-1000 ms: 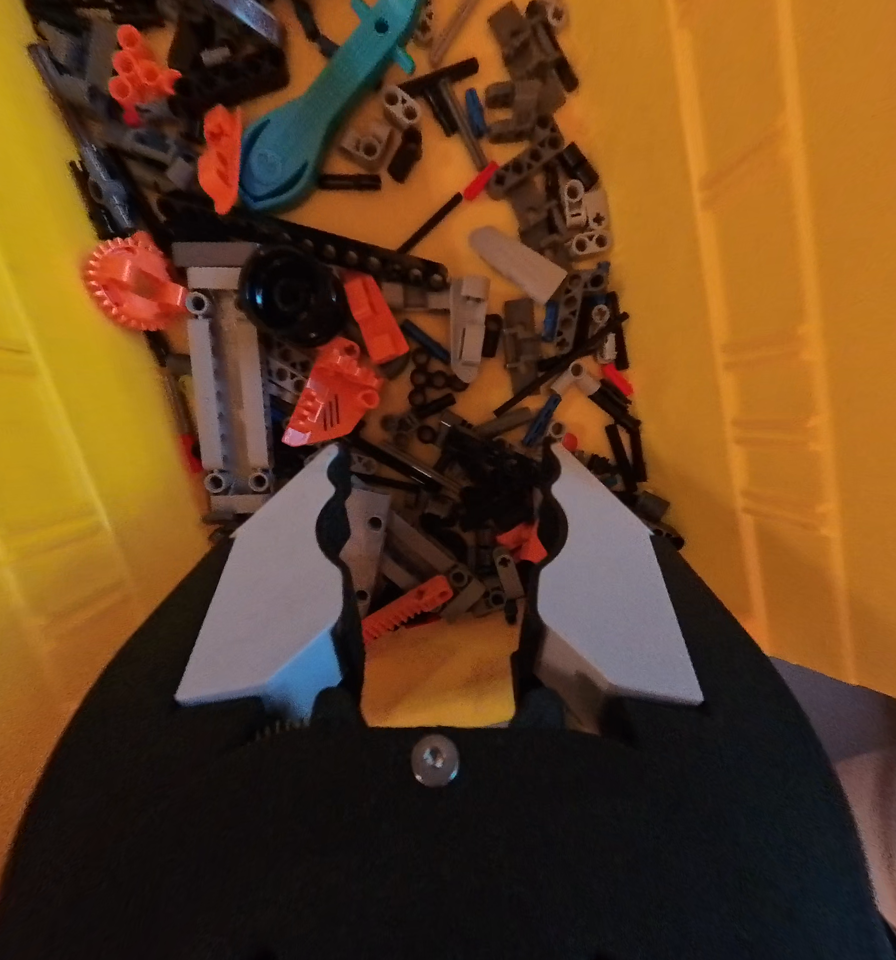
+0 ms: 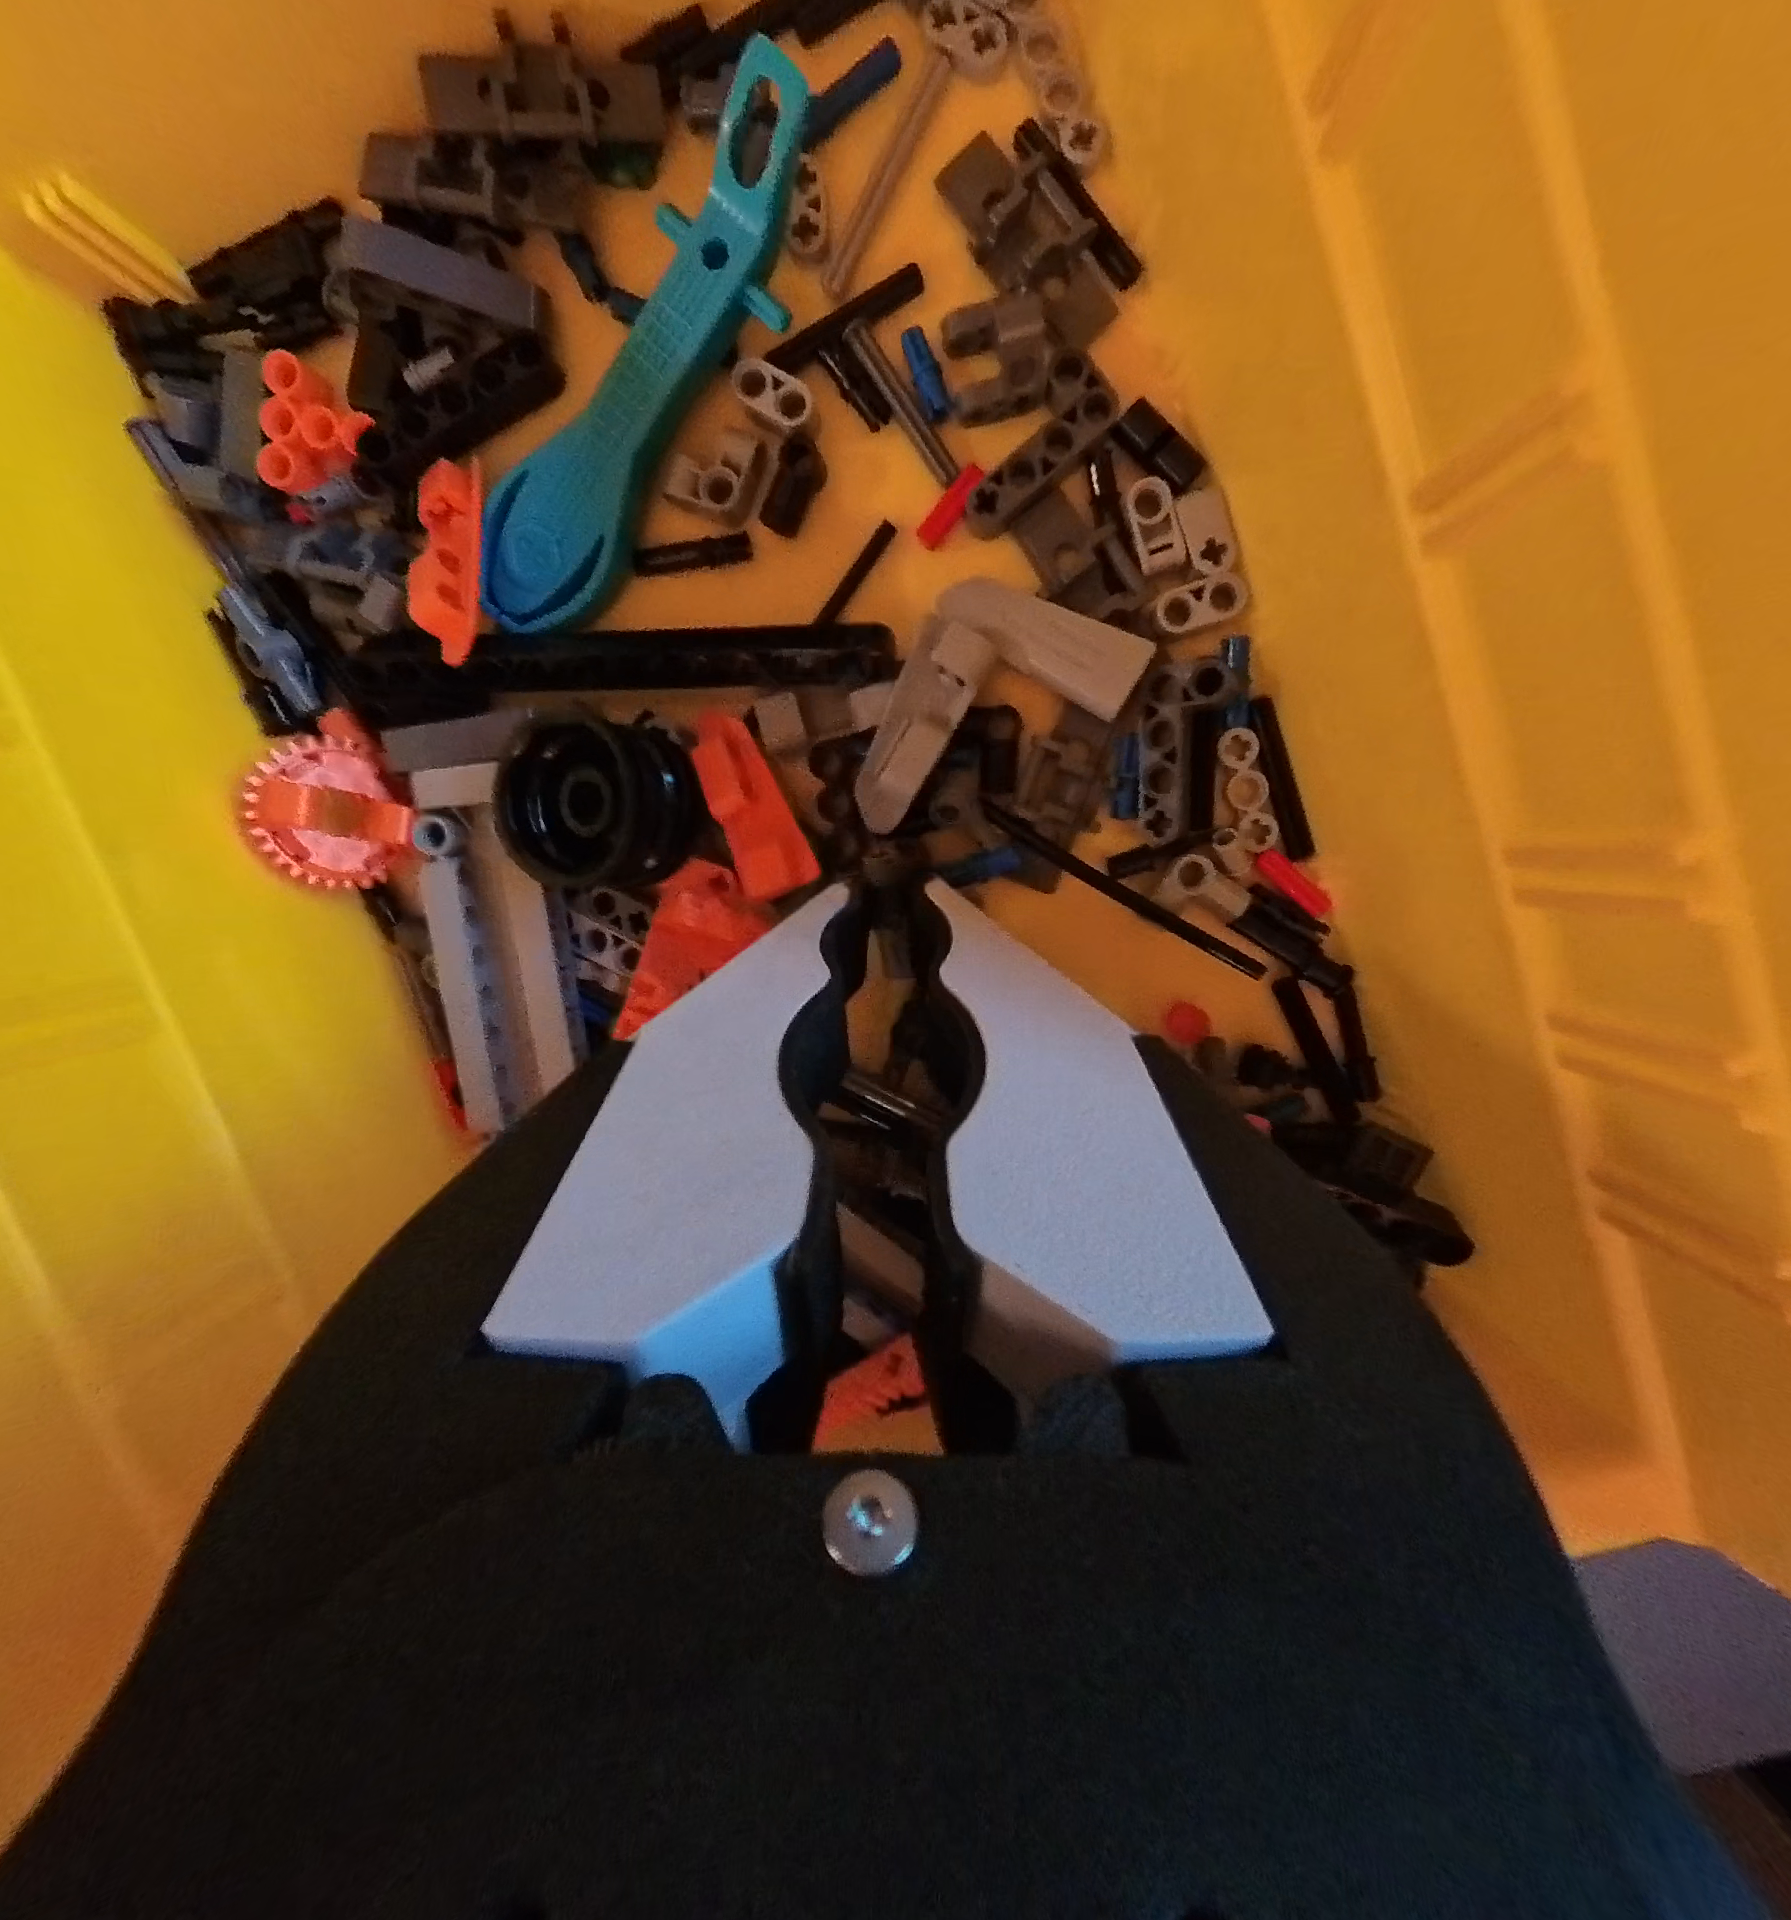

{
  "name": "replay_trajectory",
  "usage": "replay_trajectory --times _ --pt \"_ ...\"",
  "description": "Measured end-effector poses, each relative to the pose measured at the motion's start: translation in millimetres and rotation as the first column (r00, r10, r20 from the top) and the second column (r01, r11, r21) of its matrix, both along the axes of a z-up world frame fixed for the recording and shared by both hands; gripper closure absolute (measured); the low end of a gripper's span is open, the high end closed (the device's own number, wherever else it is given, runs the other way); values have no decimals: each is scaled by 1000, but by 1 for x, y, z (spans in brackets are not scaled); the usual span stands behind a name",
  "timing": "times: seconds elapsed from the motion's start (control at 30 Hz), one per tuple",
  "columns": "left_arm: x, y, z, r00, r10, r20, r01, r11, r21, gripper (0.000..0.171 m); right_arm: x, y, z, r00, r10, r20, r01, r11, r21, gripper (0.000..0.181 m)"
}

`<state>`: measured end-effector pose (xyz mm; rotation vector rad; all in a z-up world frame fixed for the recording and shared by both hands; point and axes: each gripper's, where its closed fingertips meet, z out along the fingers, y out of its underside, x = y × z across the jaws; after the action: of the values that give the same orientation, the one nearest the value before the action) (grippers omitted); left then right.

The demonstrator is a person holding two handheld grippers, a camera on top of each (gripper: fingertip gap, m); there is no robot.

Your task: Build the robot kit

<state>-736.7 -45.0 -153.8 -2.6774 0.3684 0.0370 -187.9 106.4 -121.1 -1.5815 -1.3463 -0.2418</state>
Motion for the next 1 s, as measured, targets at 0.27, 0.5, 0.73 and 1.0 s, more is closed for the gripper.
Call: replay_trajectory --times 0.27,0.5,0.73,1.0 --pt "-19 31 4 1000 16 -4 -16 999 52 166 -23 -8 5 999 50 -18 -50 999 -1 180" --pt "-28 35 44 986 82 142 -104 983 154 142 -17 -9 -10 997 50 58 -49 999 -16 180" --pt "-28 -24 4 999 47 24 -45 994 -100 106 -6 1 -9 1000 -5 21 6 999 -36 180" --pt "-30 -22 -5 986 -50 -162 38 996 -78 147 1 6 -16 997 -51 59 53 998 -40 180"
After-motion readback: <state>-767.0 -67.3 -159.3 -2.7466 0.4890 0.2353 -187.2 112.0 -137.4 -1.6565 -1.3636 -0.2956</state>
